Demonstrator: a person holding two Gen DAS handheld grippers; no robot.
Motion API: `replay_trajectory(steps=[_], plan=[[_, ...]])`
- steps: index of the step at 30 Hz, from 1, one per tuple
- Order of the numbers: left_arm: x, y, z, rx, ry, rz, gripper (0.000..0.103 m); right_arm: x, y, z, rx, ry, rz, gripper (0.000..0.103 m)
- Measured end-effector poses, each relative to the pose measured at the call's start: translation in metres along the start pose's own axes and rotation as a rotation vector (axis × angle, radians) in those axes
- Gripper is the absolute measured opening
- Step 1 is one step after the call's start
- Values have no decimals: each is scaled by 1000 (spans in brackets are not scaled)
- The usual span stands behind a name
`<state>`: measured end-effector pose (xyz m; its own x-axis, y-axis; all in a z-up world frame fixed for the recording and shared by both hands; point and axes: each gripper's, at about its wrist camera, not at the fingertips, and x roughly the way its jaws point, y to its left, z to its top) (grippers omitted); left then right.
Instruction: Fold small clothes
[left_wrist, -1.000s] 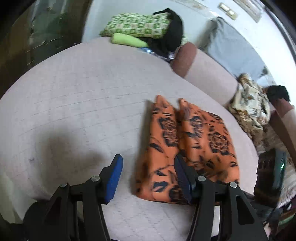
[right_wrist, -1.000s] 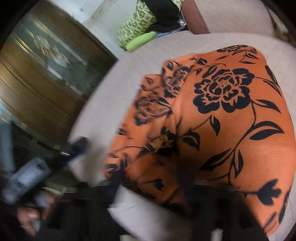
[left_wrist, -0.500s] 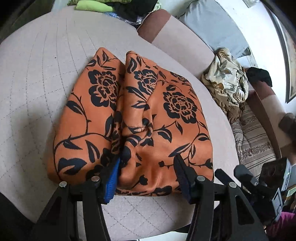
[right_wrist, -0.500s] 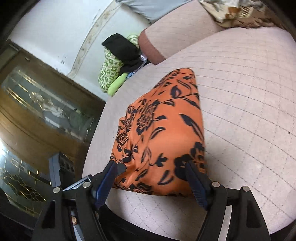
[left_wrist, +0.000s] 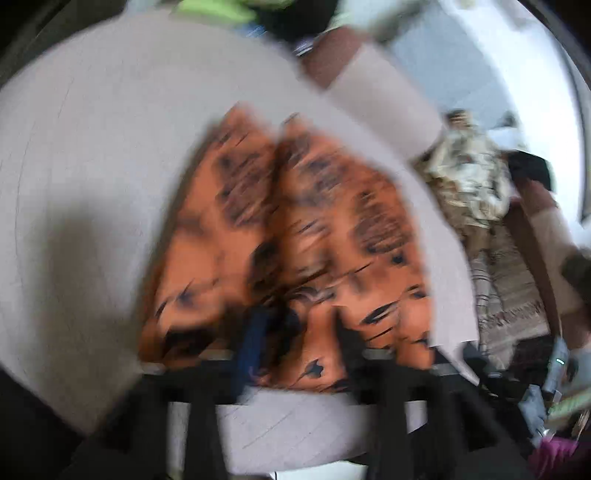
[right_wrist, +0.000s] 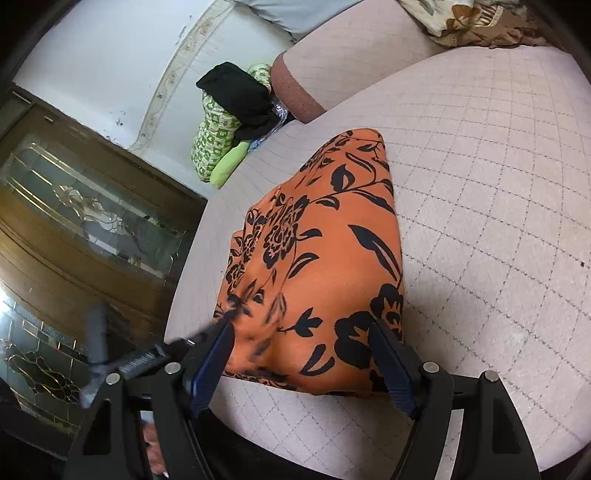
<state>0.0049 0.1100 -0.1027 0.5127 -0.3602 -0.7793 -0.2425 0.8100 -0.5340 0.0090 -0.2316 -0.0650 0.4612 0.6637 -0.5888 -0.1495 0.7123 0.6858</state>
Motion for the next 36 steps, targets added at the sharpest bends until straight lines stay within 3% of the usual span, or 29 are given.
replay_trajectory(steps=[3, 7, 9, 10, 12, 17, 19, 24, 30, 35, 36], plan=[[1, 7, -8, -37, -36, -27, 60, -1, 3, 0, -18, 0, -1, 78], [8, 4, -5, -30, 11, -51, 61, 1, 2, 1, -13, 4, -1, 78], [16, 1, -5, -20, 22, -21, 36, 2, 2, 2, -11, 9, -2, 78], [19, -2, -3, -8, 39, -23, 13, 3, 4, 3, -19, 13, -3, 78], [14, -3, -4, 4, 31, -26, 12, 4, 9, 7, -44, 22, -6, 78], [-25, -51, -8, 226, -162, 46, 11, 10, 32, 30, -119, 47, -32, 78], [-23, -55, -7, 257, -168, 61, 11, 19, 42, 41, -128, 74, -53, 78], [4, -22, -16, 181, -81, 80, 11, 81, 100, 88, -209, 254, -151, 78], [7, -28, -20, 230, -117, 105, 11, 202, 174, 109, -390, 504, -405, 79], [15, -40, -26, 264, -132, 120, 11, 266, 160, 84, -441, 633, -610, 79], [15, -41, -27, 275, -137, 124, 11, 270, 157, 79, -460, 634, -642, 74]])
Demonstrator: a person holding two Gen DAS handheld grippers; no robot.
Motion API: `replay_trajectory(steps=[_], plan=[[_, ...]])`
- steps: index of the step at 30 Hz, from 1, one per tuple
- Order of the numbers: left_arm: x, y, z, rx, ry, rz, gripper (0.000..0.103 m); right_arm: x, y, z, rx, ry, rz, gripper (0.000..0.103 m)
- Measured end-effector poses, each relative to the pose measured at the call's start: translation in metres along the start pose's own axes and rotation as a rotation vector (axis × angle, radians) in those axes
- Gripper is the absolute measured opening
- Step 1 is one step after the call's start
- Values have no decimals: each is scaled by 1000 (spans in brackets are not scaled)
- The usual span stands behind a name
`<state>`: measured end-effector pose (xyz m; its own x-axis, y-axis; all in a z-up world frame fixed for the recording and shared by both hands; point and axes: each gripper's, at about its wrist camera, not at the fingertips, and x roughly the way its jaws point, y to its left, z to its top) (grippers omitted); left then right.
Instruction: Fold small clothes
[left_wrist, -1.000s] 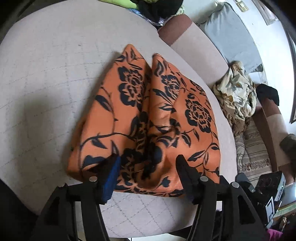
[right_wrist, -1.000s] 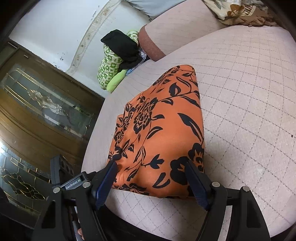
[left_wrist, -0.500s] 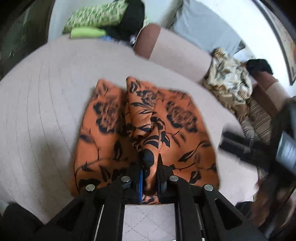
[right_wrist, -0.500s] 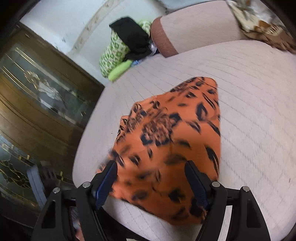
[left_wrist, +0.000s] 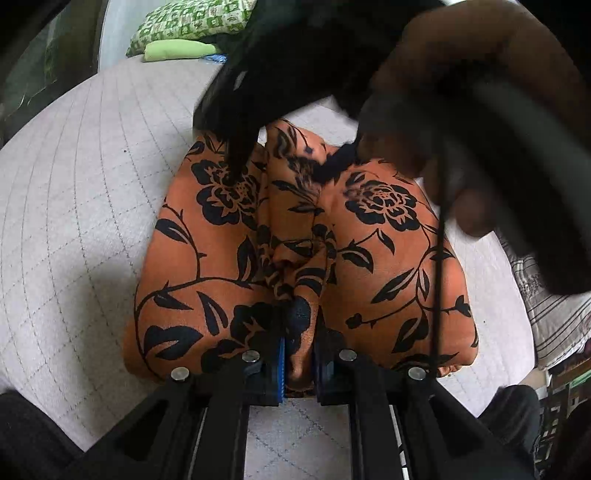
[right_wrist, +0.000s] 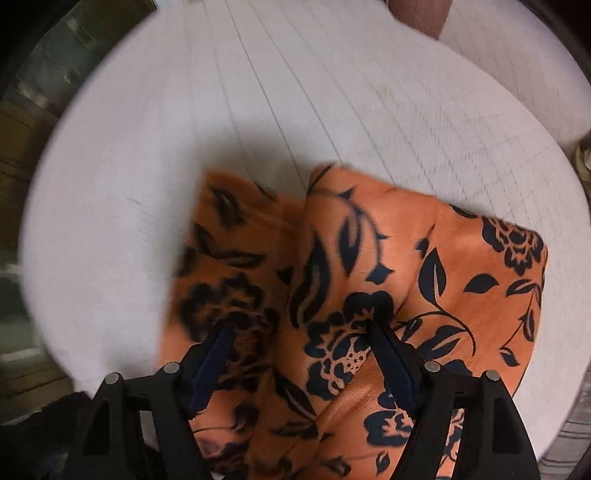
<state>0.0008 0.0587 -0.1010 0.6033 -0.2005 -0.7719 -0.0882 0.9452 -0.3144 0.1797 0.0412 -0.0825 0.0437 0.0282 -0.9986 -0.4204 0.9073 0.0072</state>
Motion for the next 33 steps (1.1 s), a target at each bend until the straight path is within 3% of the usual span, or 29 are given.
replay_trajectory(steps=[1, 2, 3, 8, 12, 18, 22, 29, 33], plan=[[1, -2, -1, 8, -3, 4, 11, 0, 0, -2, 1, -13, -26, 67], [2, -4, -1, 12, -5, 7, 11, -1, 0, -3, 3, -20, -44, 49], [1, -4, -2, 15, -8, 9, 11, -3, -4, -4, 8, -24, -52, 39], [-1, -7, -4, 42, -20, 16, 12, -3, -27, -6, 79, 4, 49, 30], [-12, -11, -4, 58, -54, 17, 12, -8, -32, -8, 95, -39, 98, 16], [-61, -18, 6, 78, -177, 14, 11, -53, -48, -29, 121, -160, 254, 13], [-84, -10, 7, 61, -234, 34, 12, -74, -37, -28, 107, -208, 329, 13], [-51, 41, -4, -104, -54, 70, 13, -8, -21, -26, 143, -166, 520, 25], [-47, 45, -3, -123, -35, 56, 13, -5, -25, -31, 130, -188, 563, 25]])
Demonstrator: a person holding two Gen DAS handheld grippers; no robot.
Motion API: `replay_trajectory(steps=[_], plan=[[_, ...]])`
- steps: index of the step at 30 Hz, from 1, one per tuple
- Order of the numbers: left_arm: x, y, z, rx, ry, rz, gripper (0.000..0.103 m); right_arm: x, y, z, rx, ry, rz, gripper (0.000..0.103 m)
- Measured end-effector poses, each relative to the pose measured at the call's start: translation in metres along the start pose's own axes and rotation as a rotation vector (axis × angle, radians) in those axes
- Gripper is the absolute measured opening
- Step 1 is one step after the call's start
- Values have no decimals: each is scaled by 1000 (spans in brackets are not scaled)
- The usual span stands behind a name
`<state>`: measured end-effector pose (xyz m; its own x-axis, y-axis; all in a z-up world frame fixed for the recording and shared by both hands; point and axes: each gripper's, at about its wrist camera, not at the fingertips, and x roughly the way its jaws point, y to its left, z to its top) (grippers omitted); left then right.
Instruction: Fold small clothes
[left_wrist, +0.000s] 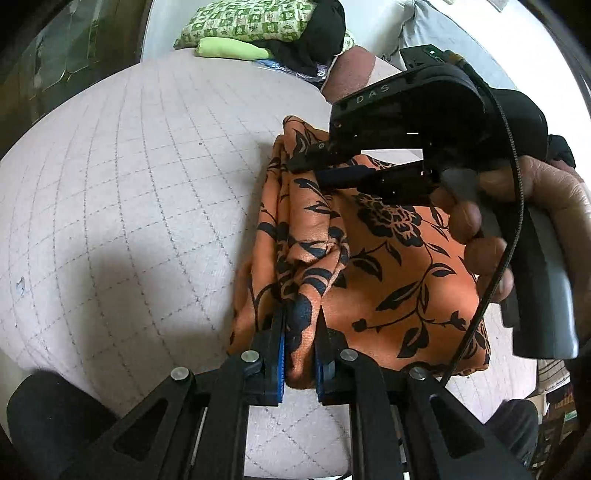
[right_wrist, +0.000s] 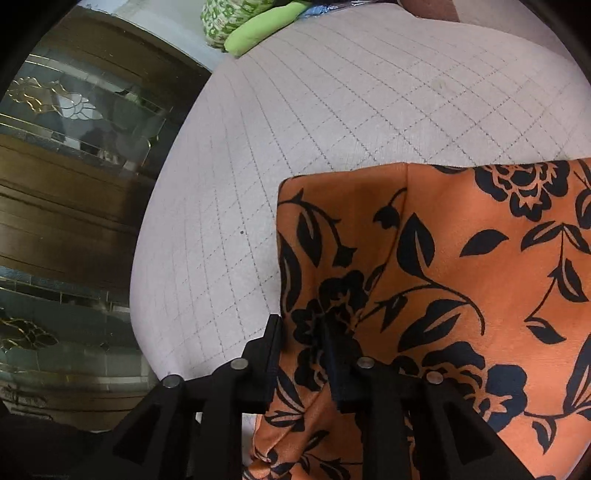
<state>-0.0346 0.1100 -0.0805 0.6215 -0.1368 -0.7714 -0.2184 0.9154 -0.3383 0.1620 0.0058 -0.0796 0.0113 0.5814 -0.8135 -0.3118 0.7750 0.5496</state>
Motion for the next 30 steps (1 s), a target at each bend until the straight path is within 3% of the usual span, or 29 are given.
replay_trajectory(steps=[7, 9, 11, 14, 20, 23, 26, 30], plan=[[7, 16, 3, -68, 8, -30, 13, -27, -2, -11, 29, -41, 132, 30], [12, 12, -3, -71, 14, -22, 13, -17, -3, -18, 26, -13, 122, 45], [20, 19, -3, -109, 42, -33, 13, 5, -8, -29, 42, 59, 126, 52], [18, 34, 0, -179, 48, -91, 13, -6, -15, -31, 93, -4, 196, 52], [5, 32, 0, -166, 21, -62, 13, -66, -23, -65, 45, -105, 311, 57], [9, 38, -4, -200, 44, -72, 16, -90, -46, -96, 58, -151, 291, 61], [15, 57, -5, -336, 87, -161, 17, -110, -76, -131, 89, -195, 255, 62], [-16, 47, 3, -300, 34, -102, 18, -148, -123, -169, 136, -291, 222, 67]])
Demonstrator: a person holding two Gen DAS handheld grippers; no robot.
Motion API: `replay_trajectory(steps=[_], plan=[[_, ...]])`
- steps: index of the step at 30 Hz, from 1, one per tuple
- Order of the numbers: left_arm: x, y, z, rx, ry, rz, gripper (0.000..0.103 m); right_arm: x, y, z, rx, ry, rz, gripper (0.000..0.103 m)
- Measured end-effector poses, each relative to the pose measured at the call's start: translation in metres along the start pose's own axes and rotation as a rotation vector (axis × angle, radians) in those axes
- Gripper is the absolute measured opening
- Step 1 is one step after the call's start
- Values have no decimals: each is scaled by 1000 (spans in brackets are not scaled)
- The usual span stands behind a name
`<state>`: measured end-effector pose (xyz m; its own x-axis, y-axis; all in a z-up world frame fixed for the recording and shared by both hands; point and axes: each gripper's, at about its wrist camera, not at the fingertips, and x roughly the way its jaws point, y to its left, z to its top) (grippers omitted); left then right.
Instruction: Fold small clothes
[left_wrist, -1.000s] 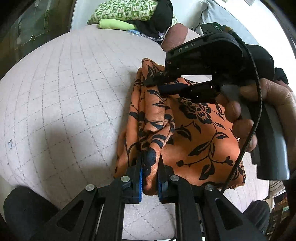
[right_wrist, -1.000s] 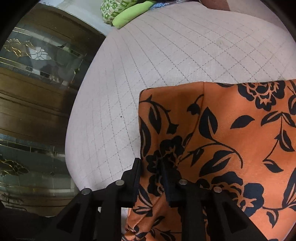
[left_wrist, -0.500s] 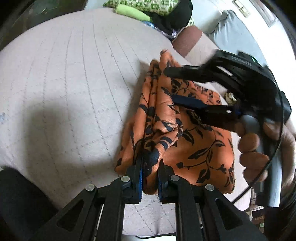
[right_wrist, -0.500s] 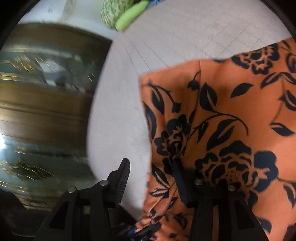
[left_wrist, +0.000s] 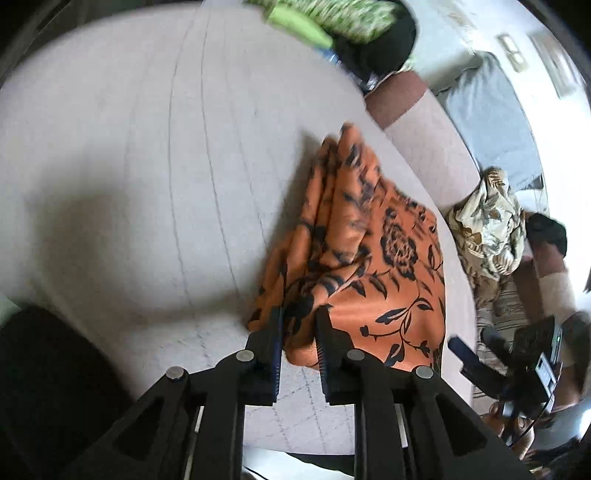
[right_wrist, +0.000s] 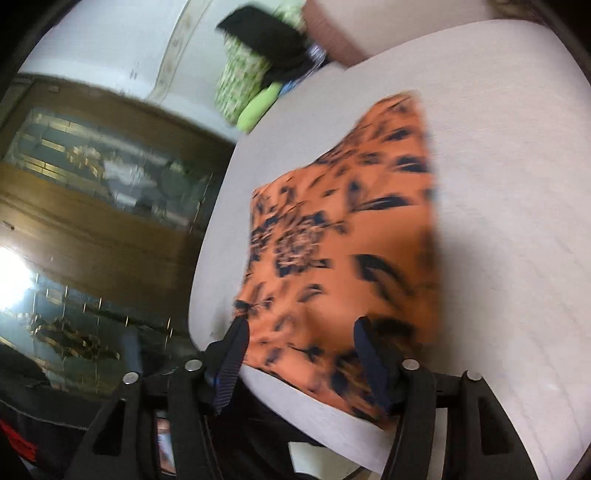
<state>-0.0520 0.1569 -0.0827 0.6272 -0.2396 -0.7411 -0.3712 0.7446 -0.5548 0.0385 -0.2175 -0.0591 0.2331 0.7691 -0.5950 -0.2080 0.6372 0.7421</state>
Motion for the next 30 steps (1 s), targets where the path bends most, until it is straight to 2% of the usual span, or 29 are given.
replay_trajectory(steps=[2, 4, 5, 8, 10, 11, 13, 14, 15, 17, 19, 20, 21, 23, 25, 26, 27, 28, 30], plan=[[-18, -20, 5, 85, -70, 40, 24, -16, -14, -5, 18, -58, -27, 69], [-19, -35, 14, 159, -85, 48, 33, -20, -28, -7, 53, -78, -32, 72], [-14, -45, 19, 193, -88, 48, 34, -19, -35, -2, 75, -74, -33, 72], [11, -76, 27, 343, -36, 20, 35, -12, -52, 4, 118, -61, -13, 72], [42, -96, 37, 442, -12, 67, 35, -3, -61, 5, 175, -43, 37, 72], [58, -98, 42, 474, -2, 123, 35, 3, -65, 7, 197, -37, 64, 72], [79, -90, 51, 481, 17, 219, 31, 13, -70, 9, 231, -20, 83, 72], [86, -84, 55, 478, 30, 254, 19, 17, -71, 9, 245, -16, 92, 72], [91, -80, 58, 473, 32, 279, 18, 23, -75, 8, 267, -5, 119, 72], [90, -75, 63, 470, 29, 273, 18, 36, -80, 6, 306, 31, 153, 72], [92, -73, 63, 479, 23, 292, 19, 48, -74, 4, 288, 61, 187, 58], [93, -72, 62, 486, 17, 303, 19, 51, -67, 3, 248, 60, 152, 40], [97, -72, 62, 486, 11, 309, 20, 51, -60, 2, 216, 59, 114, 33], [97, -68, 61, 481, 4, 298, 21, 50, -58, -2, 201, 51, 76, 28], [98, -66, 60, 485, -1, 293, 25, 59, -71, -8, 240, 73, 58, 27], [99, -65, 60, 485, -4, 306, 39, 57, -74, -10, 258, 71, 83, 28], [100, -61, 60, 474, -6, 320, 42, 52, -69, -9, 246, 62, 94, 32], [101, -55, 61, 449, -3, 300, 44, 46, -64, -7, 232, 47, 109, 33], [100, -48, 64, 409, 3, 269, 45, 32, -57, -2, 227, 12, 156, 53]])
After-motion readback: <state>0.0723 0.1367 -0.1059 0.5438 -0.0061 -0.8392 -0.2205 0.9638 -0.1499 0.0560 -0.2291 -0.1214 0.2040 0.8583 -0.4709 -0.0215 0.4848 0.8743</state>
